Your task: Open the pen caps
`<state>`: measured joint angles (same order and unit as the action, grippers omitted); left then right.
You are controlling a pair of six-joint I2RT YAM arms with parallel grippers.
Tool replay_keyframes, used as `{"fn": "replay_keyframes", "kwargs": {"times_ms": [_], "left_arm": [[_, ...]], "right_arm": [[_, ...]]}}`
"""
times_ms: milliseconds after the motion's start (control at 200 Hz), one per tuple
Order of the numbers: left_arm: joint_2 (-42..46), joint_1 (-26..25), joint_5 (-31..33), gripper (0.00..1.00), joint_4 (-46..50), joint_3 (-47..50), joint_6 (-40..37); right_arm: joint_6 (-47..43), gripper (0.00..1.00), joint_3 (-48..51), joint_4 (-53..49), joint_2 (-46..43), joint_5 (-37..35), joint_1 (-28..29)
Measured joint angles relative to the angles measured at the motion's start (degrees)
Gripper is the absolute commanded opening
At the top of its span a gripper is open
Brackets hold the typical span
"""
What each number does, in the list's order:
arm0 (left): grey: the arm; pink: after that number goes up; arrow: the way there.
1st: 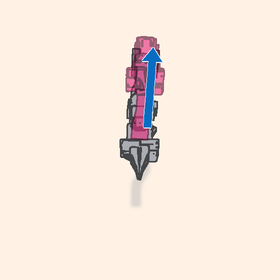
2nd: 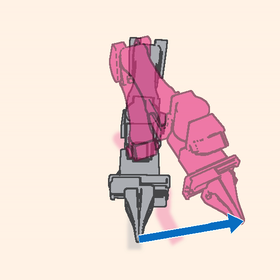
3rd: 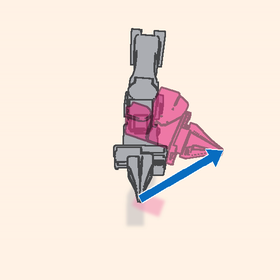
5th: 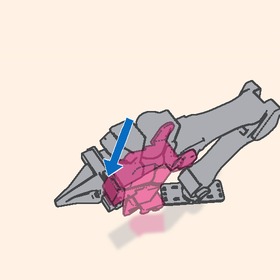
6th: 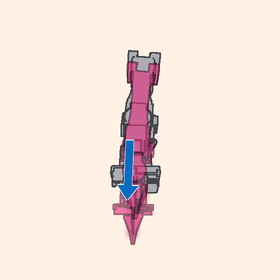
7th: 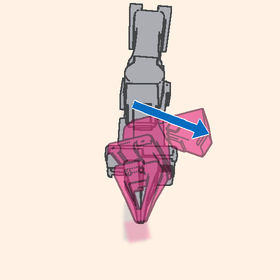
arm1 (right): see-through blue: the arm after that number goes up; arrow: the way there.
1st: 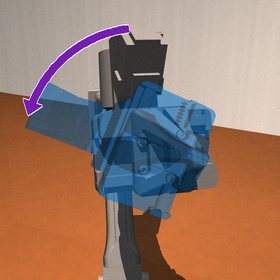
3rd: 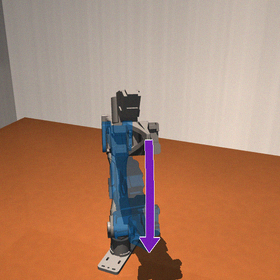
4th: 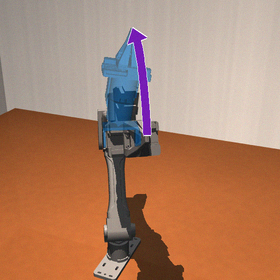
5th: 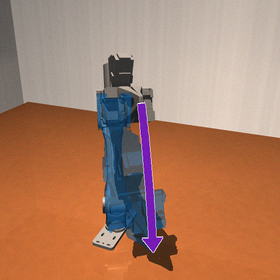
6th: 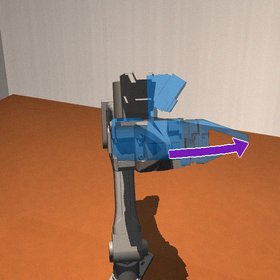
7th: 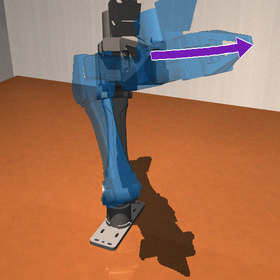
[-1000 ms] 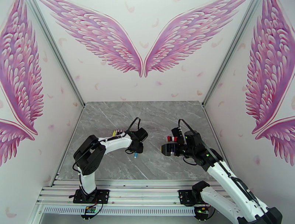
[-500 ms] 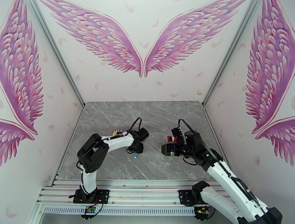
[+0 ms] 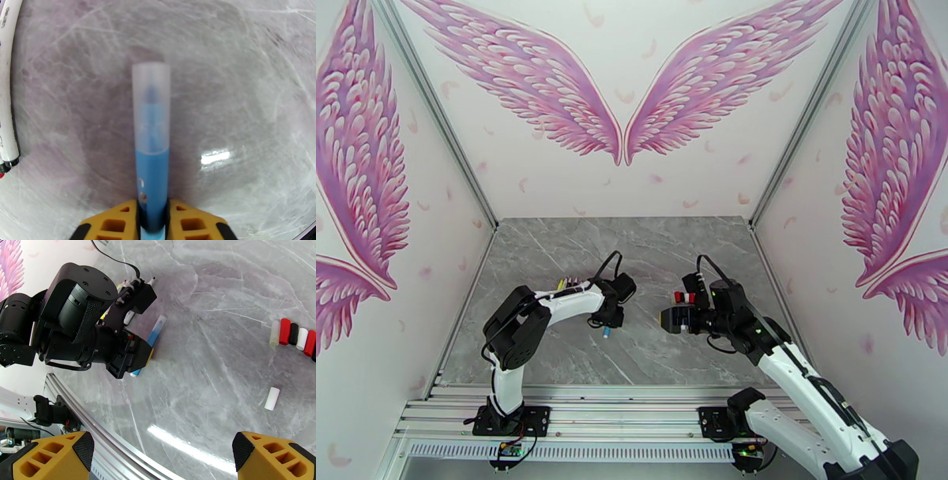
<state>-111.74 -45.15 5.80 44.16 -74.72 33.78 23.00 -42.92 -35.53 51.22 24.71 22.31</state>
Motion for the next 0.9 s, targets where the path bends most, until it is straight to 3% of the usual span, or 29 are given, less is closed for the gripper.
{"fn": "replay_keyframes", "kwargs": {"times_ms": [170, 515, 900], "left_arm": [[3.98, 0.15, -1.60, 0.16, -3.28, 0.44, -2.71], [16.79, 0.20, -8.44, 0.14, -16.39, 8.90, -8.17], [23.65, 0.17, -17.16, 0.15, -31.85, 19.80, -11.54]], "right_arm": [[4.15, 0.97, 0.22, 2.40, 0.17, 0.37, 0.00], [14.53, 0.79, 0.20, 7.96, 1.73, -0.04, 0.00], [18.64, 0.67, -0.68, 13.09, 7.02, -0.22, 1.88]]}}
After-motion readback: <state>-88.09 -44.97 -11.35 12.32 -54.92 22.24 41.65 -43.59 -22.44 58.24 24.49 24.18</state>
